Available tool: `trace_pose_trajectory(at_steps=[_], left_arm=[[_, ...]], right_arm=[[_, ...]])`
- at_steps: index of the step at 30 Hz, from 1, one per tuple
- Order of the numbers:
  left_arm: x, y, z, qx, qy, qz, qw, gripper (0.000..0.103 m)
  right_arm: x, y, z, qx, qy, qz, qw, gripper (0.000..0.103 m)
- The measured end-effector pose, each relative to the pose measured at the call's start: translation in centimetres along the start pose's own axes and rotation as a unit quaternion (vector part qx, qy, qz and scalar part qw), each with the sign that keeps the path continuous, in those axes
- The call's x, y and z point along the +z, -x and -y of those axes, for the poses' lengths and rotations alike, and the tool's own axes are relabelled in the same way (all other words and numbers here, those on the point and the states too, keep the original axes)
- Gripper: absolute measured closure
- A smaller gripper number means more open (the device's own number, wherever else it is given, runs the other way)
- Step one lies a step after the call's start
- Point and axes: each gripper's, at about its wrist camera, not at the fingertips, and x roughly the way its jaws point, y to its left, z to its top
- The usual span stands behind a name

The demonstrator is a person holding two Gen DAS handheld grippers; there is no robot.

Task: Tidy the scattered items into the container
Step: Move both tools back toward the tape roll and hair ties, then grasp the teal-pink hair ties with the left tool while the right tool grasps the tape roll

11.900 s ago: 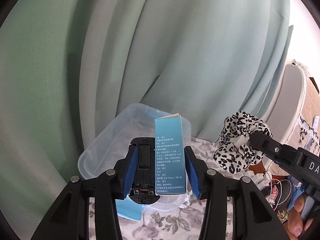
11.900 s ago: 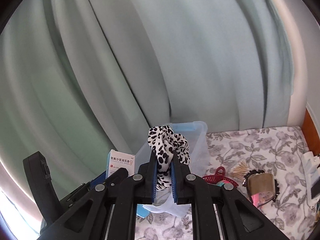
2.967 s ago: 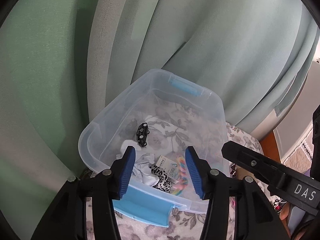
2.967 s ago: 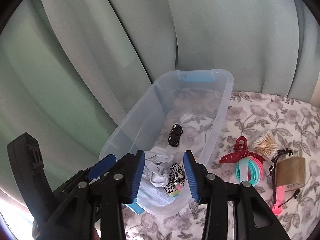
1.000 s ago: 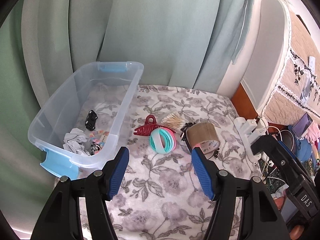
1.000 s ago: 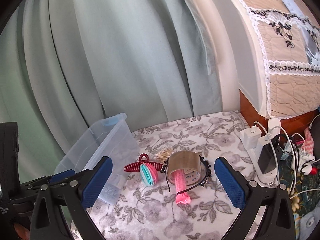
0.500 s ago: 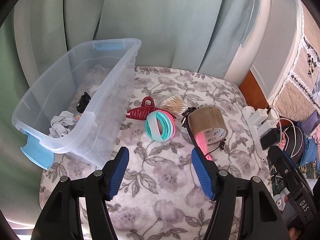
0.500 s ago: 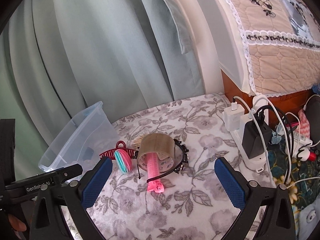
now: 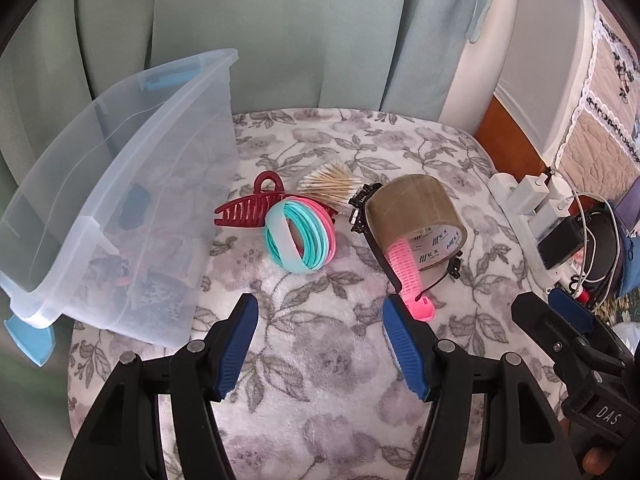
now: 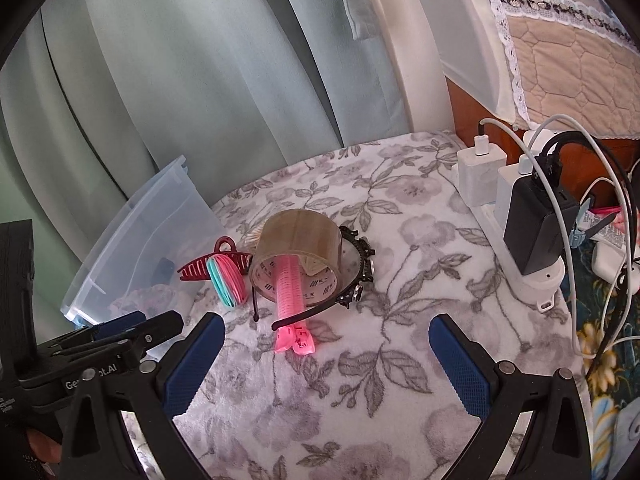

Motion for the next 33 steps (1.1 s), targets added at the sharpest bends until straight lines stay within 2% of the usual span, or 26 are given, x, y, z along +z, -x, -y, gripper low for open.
trace_pose_trajectory(at_steps=[5, 8, 14, 15, 19, 21, 26, 30, 33], left_arm=[[0.2, -1.6, 0.3, -0.020, 0.003, -0.008, 0.9998, 0.036], [0.5, -2.6, 0.0, -0.023, 0.018, -0.010, 0.9995, 0.024], [1.2, -4.6, -0.5, 0.001, 0.028, -0.009, 0.9996, 0.019], [1.3, -4.9, -0.6, 0.006, 0.029, -0.009, 0.9995, 0.013], [1.6, -6.2, -1.2, 0.014, 0.036, -0.008, 0.9992, 0.007], [1.8, -6.8, -1.5, 0.012, 0.040, -0.009, 0.9991, 0.000], [2.3, -7.6, -1.8, -0.003, 0.048, 0.008, 0.9988, 0.000], [2.8, -8.4, -1.8, -0.001, 0.043, 0.008, 0.9990, 0.000], [3.3, -9.1, -2.0, 0.015, 0.046, -0.003, 0.9988, 0.000]], right_arm=[[0.0, -1.0, 0.4, 0.003, -0.012, -0.005, 1.000, 0.000], [0.2, -1.8, 0.4, -0.005, 0.005, -0.008, 1.000, 0.000], [0.8, -3.4, 0.6, -0.002, 0.007, -0.017, 1.000, 0.000], [0.9, -3.9, 0.5, -0.002, 0.010, -0.021, 1.000, 0.000], [1.2, -5.3, 0.2, -0.007, 0.028, -0.031, 0.999, 0.000], [1.4, -5.9, 0.2, -0.006, 0.031, -0.033, 0.999, 0.000], [1.8, -7.5, 0.1, -0.010, 0.038, -0.040, 0.998, 0.005], [2.1, -8.5, 0.2, -0.003, 0.038, -0.039, 0.999, 0.007], [2.3, -9.1, 0.2, -0.004, 0.036, -0.040, 0.999, 0.017]])
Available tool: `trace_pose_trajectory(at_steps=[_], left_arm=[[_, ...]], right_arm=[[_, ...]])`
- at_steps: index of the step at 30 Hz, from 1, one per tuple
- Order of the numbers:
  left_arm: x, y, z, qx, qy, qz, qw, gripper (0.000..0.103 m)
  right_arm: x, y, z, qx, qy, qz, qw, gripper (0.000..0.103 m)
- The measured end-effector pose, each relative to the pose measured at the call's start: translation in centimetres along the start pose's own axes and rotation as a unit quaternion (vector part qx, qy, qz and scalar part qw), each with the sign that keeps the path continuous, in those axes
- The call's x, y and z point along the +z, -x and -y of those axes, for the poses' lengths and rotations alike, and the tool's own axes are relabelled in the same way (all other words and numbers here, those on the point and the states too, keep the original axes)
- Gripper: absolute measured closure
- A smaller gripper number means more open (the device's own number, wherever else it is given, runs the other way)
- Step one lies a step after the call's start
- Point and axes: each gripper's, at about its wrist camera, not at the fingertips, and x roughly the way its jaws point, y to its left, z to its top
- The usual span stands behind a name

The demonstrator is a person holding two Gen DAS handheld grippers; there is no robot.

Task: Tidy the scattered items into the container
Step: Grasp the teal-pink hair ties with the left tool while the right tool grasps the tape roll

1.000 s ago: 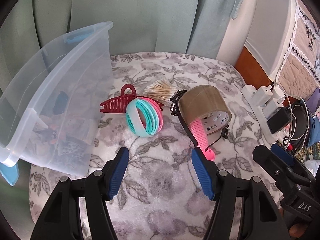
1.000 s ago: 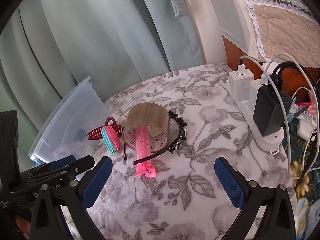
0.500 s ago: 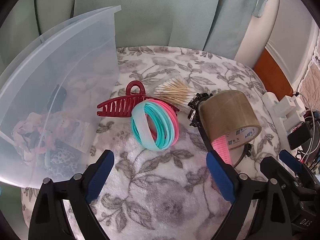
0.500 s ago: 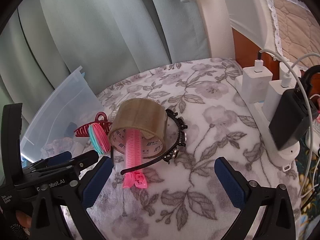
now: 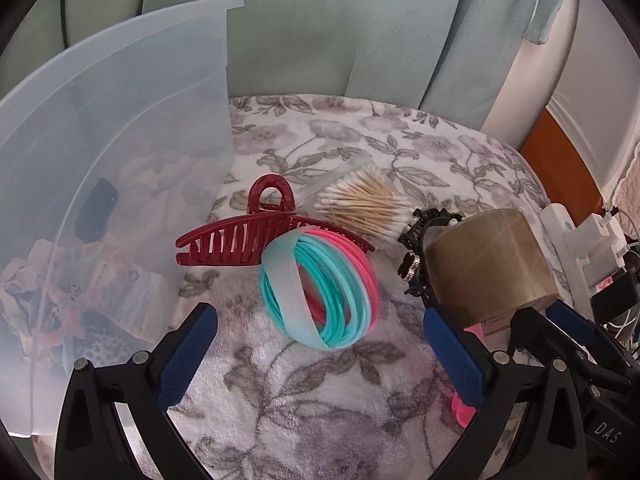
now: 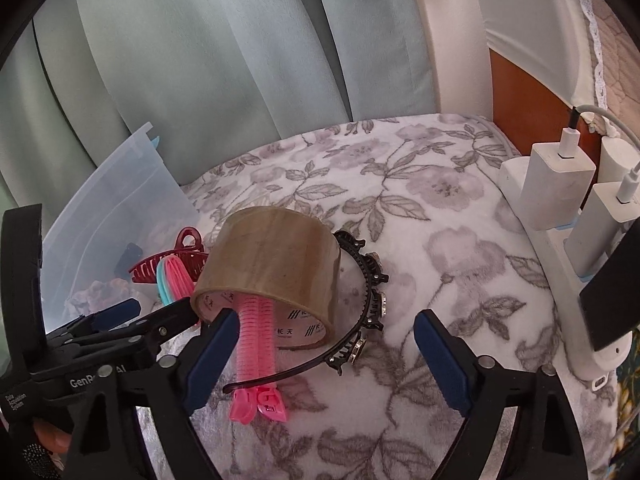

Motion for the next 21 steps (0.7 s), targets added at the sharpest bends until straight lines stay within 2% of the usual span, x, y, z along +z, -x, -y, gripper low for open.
trace_pose_trajectory(at_steps=[2, 7, 14, 19, 21], left_arm=[[0.3, -0.4, -0.3, 0.003, 0.017, -0.008, 0.9998, 0.000], [0.6, -1.5, -0.3, 0.018, 0.022, -0.023, 0.9993, 0.001], [0.8, -3.2, -0.3, 0.019, 0.029, -0.038, 0.9987, 0.001], [1.1, -4.0, -0.7, 0.019, 0.041, -0.036, 0.9984, 0.002], [1.2, -4.2, -0.8, 0.021, 0.042, -0.037, 0.9982, 0.015]], right_arm=[[0.2, -0.4, 0.1, -0.001, -0.002, 0.002, 1.000, 0.024], [0.8, -0.9, 0.0, 0.003, -0.006, 0.010, 1.000, 0.029], [1.2, -2.0, 0.0, 0.009, -0.014, 0.005, 1.000, 0.051], [1.3, -2.5, -0.1, 0.015, -0.018, 0.003, 1.000, 0.057], [1.4, -2.7, -0.1, 0.017, -0.019, 0.003, 1.000, 0.060]])
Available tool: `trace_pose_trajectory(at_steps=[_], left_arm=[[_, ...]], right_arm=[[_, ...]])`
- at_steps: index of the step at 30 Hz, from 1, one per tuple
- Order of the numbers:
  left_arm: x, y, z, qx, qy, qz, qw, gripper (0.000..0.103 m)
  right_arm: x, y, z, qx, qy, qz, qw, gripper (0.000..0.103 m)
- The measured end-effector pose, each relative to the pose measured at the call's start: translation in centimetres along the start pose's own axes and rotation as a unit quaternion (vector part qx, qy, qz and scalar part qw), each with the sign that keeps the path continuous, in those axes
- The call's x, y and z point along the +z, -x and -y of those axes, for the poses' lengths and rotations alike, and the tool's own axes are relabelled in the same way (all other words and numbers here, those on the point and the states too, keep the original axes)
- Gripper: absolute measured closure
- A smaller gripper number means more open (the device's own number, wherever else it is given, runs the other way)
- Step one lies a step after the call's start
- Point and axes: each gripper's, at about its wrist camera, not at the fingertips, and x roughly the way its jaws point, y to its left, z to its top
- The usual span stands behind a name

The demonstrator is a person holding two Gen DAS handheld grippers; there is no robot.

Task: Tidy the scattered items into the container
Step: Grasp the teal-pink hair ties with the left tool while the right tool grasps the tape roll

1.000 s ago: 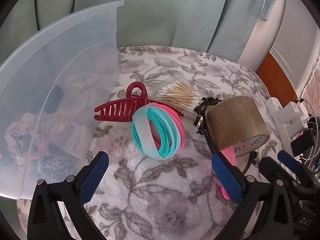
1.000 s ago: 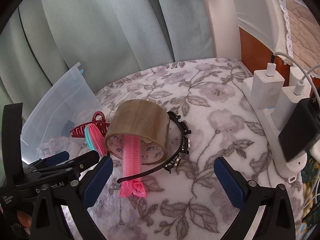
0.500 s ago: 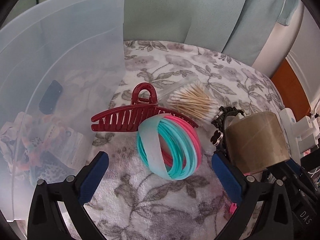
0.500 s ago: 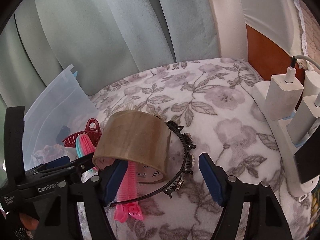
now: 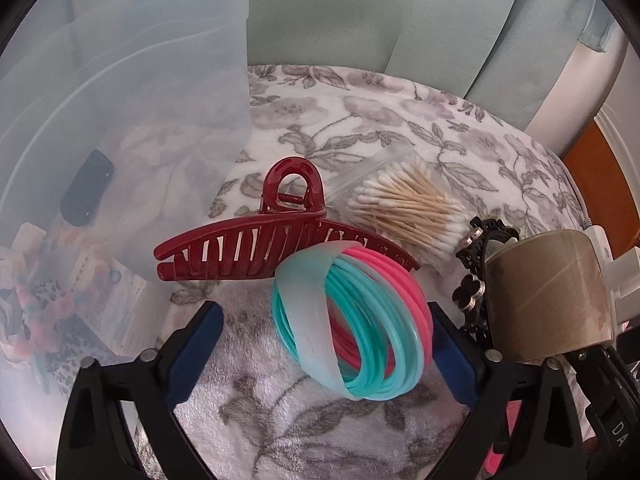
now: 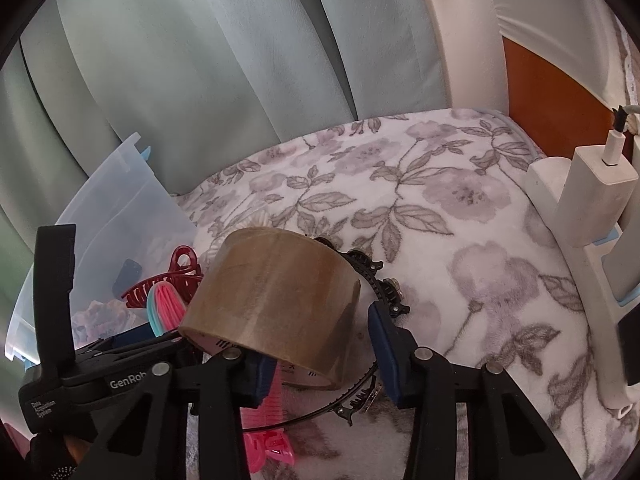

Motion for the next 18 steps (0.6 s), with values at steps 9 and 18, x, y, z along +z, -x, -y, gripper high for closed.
trace_pose_trajectory(at_steps=[9, 18], left_arm=[[0.0, 0.3, 0.2, -0.006, -0.002, 0.002, 1.0000, 0.042], [-1.0, 1.5, -0.1, -0.012, -0.006, 0.003, 0.9999, 0.044]], right_arm=[[0.3, 0.7, 0.1, -0.005, -0.008, 0.009, 1.000, 0.070], [0.6, 3.3, 0.4, -0.014, -0.025, 0.037, 0.999, 0.076]])
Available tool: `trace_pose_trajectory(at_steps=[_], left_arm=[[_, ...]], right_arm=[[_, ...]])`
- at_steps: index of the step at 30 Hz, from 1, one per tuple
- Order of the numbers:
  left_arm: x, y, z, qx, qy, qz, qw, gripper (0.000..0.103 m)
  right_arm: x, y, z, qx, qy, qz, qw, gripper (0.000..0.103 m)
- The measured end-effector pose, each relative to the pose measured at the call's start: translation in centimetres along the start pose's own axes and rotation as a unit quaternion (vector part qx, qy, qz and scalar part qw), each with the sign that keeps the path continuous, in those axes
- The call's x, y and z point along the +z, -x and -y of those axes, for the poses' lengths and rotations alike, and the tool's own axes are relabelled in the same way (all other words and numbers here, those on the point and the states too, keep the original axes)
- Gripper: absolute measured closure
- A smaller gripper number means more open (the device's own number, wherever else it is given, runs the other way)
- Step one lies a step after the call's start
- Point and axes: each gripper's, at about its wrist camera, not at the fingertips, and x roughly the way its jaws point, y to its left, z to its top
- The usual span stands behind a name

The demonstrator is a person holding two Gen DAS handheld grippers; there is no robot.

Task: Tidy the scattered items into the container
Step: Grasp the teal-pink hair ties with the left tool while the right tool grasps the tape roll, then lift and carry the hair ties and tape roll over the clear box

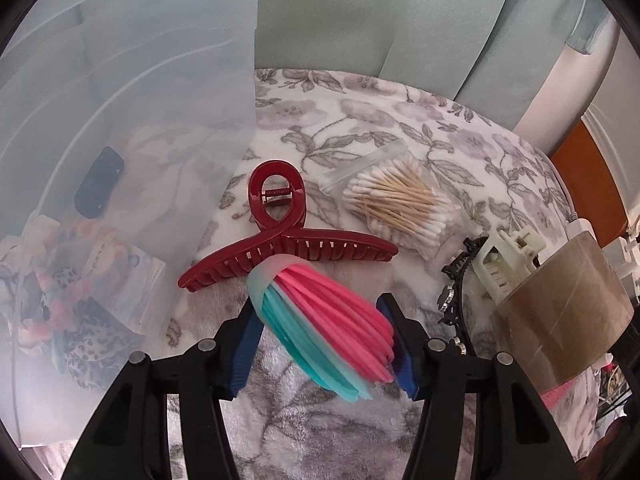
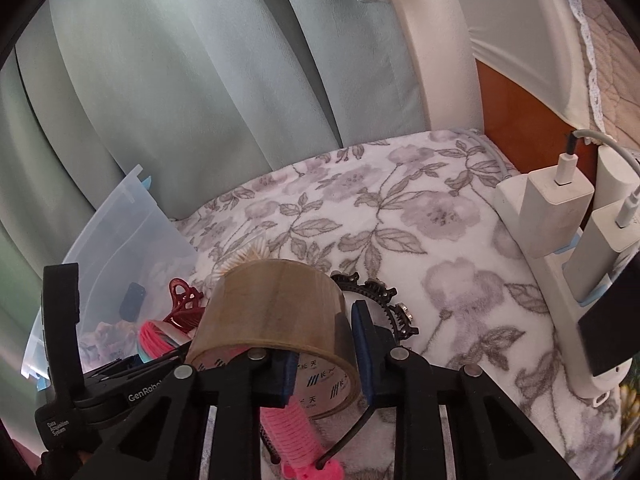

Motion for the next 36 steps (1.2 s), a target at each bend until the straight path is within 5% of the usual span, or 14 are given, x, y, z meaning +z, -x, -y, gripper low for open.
trace_pose_trajectory(at_steps=[8, 36], left_arm=[[-0.9, 3.4, -0.4, -0.015, -0.006, 0.013, 0.9998, 0.044], [-2.1, 16.3, -2.8, -0.089, -0.017, 0.110, 0.9898, 0.044]], right_arm=[[1.0, 4.4, -0.3, 0.014, -0.024, 0.057, 0.998, 0.079], [1.1, 15.7, -7.4, 0.031, 0.014, 0.144, 0.989, 0.079]])
